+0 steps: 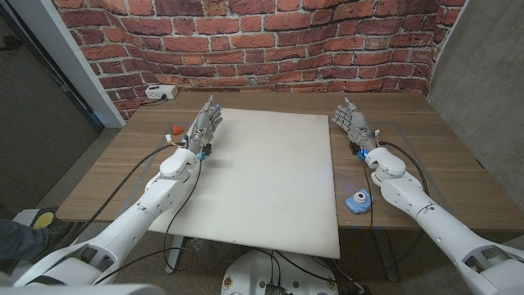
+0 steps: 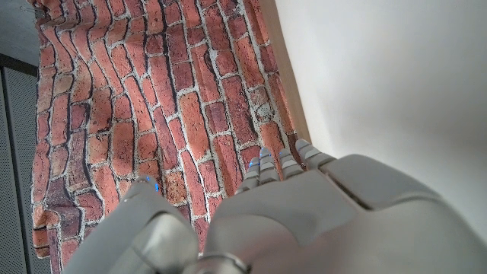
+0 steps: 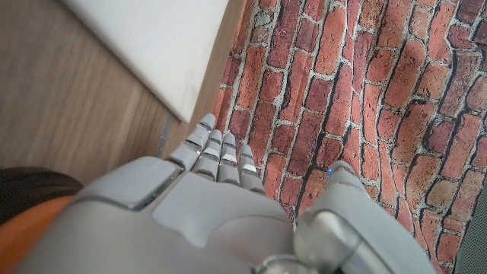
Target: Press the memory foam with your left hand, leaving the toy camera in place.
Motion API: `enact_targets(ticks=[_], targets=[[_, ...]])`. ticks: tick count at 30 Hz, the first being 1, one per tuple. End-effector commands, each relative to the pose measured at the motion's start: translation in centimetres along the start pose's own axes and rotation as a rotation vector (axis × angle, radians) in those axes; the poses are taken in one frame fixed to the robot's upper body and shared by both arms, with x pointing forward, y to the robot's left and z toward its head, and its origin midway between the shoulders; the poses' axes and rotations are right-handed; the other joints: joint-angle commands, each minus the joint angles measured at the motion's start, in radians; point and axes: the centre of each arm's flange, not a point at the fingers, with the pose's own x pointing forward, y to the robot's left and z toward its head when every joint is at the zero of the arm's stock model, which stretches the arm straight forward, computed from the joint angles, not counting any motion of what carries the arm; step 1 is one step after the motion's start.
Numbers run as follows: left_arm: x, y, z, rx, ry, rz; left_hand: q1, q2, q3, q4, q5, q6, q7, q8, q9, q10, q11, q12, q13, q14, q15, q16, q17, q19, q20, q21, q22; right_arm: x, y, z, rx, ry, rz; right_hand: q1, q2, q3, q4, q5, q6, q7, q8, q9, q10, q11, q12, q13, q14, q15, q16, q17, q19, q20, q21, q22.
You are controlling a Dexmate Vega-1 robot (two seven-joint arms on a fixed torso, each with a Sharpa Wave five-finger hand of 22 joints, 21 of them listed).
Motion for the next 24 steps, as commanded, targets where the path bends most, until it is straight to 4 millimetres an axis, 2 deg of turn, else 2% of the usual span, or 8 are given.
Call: enact_targets(ticks=[1, 7, 13, 15, 16, 17, 24], targets=[[-0.1, -0.1, 0.4, 0.046, -0.039, 0.013, 0.005, -0.004, 0.004, -0.001, 0.005, 0.009, 0.008, 0.008, 0.001, 0.005, 0.004, 0.005, 0.003, 0.0, -0.003, 0.005, 0.003, -0.008, 0.003, 0.004, 0.003, -0.5, 0.6, 0.1, -0.02, -0.009, 0.003, 0.011, -0.002, 0.007, -0.003, 0.003, 0.009, 0.018, 0.005, 0.002, 0.009, 0.001, 0.007, 0.003, 0.009, 0.003, 0.004, 0.005, 0.006, 0.001, 0.004, 0.001], [-0.6, -0.5, 1.2, 0.086, -0.081, 0.012, 0.007, -0.004, 0.0, -0.002, 0.009, 0.032, 0.005, 0.013, 0.001, 0.03, 0.002, 0.013, 0.003, 0.026, -0.004, 0.01, 0.003, 0.008, 0.007, 0.01, 0.003, -0.9, 0.9, 0.4, -0.039, -0.025, -0.004, 0.009, -0.005, 0.003, -0.005, 0.001, 0.014, 0.014, 0.007, 0.002, 0.015, 0.001, 0.009, 0.003, 0.015, 0.0, 0.005, 0.005, 0.008, 0.002, 0.002, 0.002], [-1.0, -0.7, 2.2, 0.204, -0.097, -0.003, 0.013, -0.004, -0.003, -0.005, 0.013, 0.062, 0.002, 0.02, 0.001, 0.058, -0.002, 0.02, 0.003, 0.053, -0.006, 0.014, 0.002, 0.028, 0.01, 0.016, 0.002, -1.4, 1.0, 0.4, -0.039, -0.045, -0.012, 0.008, -0.008, 0.0, -0.008, 0.001, 0.023, 0.013, 0.01, 0.002, 0.022, -0.001, 0.011, 0.002, 0.021, 0.001, 0.006, 0.004, 0.015, 0.002, 0.0, 0.002], [-1.0, -0.8, 2.3, 0.224, -0.136, -0.007, 0.021, -0.005, -0.009, -0.009, 0.018, 0.106, 0.002, 0.029, 0.002, 0.101, 0.0, 0.029, 0.004, 0.1, -0.007, 0.022, 0.002, 0.078, 0.006, 0.029, 0.001, -1.5, 1.0, 0.5, -0.037, -0.05, -0.012, 0.008, -0.008, 0.0, -0.008, 0.0, 0.024, 0.012, 0.01, 0.002, 0.023, 0.0, 0.011, 0.002, 0.022, 0.001, 0.006, 0.004, 0.016, 0.002, 0.0, 0.002], [-1.0, -1.0, 2.3, 0.227, -0.156, -0.014, 0.027, -0.008, -0.015, -0.012, 0.022, 0.14, 0.002, 0.034, 0.002, 0.132, 0.002, 0.033, 0.004, 0.139, -0.009, 0.026, 0.002, 0.14, 0.002, 0.046, 0.0, -1.5, 1.0, 0.5, -0.035, -0.052, -0.013, 0.008, -0.008, -0.001, -0.009, 0.0, 0.025, 0.012, 0.011, 0.002, 0.023, 0.0, 0.011, 0.002, 0.023, 0.001, 0.006, 0.004, 0.016, 0.002, -0.001, 0.002], [-1.0, -1.1, 2.3, 0.228, -0.174, -0.018, 0.03, -0.01, -0.018, -0.014, 0.025, 0.161, 0.002, 0.038, 0.002, 0.15, 0.001, 0.037, 0.004, 0.158, -0.012, 0.029, 0.002, 0.16, -0.001, 0.05, 0.0, -1.5, 1.1, 0.6, -0.039, -0.054, -0.009, 0.008, -0.008, -0.001, -0.009, 0.0, 0.025, 0.012, 0.011, 0.002, 0.024, 0.0, 0.011, 0.002, 0.023, 0.001, 0.006, 0.004, 0.016, 0.002, -0.001, 0.002], [-1.2, -1.9, 2.6, 0.313, -0.235, 0.009, 0.043, -0.019, -0.031, -0.022, 0.032, 0.246, -0.009, 0.053, 0.002, 0.225, -0.017, 0.048, 0.004, 0.235, -0.03, 0.036, 0.002, 0.212, 0.01, 0.053, -0.002, -1.8, 1.1, 1.1, -0.051, -0.045, -0.009, 0.007, -0.007, -0.002, -0.01, 0.0, 0.026, 0.011, 0.011, 0.002, 0.025, -0.001, 0.011, 0.002, 0.024, 0.0, 0.006, 0.004, 0.017, 0.002, -0.003, 0.002]])
